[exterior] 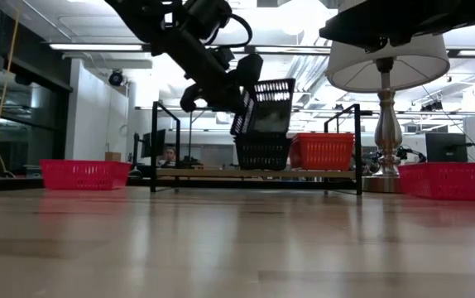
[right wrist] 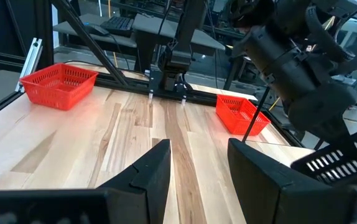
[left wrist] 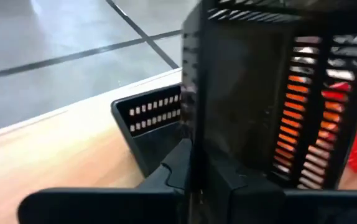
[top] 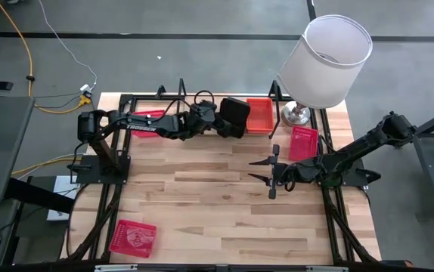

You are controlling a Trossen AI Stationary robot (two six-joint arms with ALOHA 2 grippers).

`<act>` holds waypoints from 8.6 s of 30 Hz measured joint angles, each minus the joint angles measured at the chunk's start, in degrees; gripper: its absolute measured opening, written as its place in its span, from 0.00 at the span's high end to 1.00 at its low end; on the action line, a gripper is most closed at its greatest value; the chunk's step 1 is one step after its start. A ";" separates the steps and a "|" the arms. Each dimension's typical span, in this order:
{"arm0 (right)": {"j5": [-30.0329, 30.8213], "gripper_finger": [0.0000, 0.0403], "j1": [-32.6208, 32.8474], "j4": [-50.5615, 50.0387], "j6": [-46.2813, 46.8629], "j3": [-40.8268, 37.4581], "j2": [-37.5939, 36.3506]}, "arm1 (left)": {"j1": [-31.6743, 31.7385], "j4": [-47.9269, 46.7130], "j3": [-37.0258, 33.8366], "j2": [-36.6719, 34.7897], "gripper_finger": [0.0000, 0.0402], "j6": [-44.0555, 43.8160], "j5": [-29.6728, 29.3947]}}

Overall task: Stack baskets on shelf by color
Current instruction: Stack the black basket on top of the black baskets on the shelf, then put the middle red basket on the shelf

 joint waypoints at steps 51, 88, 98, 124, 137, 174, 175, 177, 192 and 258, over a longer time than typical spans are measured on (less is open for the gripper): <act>-0.04 0.63 0.00 -0.87 0.14 0.00 0.00 | 3.20 -1.36 0.06 -6.12 0.68 11.99 7.37; 1.81 0.63 -0.02 -1.11 0.59 0.00 -0.02 | 6.69 16.71 -8.00 1.49 1.00 18.31 11.25; 1.84 0.63 -0.02 -1.29 0.57 0.00 -0.02 | 5.53 6.79 -8.00 0.88 1.00 18.79 -0.97; 1.85 0.63 0.00 -1.28 1.20 0.01 -0.02 | 3.61 9.92 -7.98 4.05 1.00 13.59 7.50; 1.88 0.63 0.00 -1.75 1.01 0.00 -0.02 | 4.70 14.40 -7.74 5.90 1.00 13.81 7.00; -2.24 0.63 -0.03 0.05 2.54 0.02 0.05 | -34.74 43.68 -45.12 -36.09 1.00 26.13 -2.15; -4.93 0.63 -0.02 1.53 1.64 0.02 0.26 | -34.69 43.64 -45.15 -36.52 1.00 27.20 -2.17; -9.89 0.63 0.00 3.92 -1.53 0.02 0.66 | -34.67 43.78 -44.78 -37.31 1.00 30.52 -2.08; 0.27 0.63 -0.37 -79.46 42.25 29.26 7.36 | -34.69 37.21 -42.69 -41.66 1.00 38.82 -2.03; -22.77 0.99 -0.66 -97.37 62.03 26.68 17.44 | -46.27 22.18 -42.64 -61.30 1.00 38.90 -18.65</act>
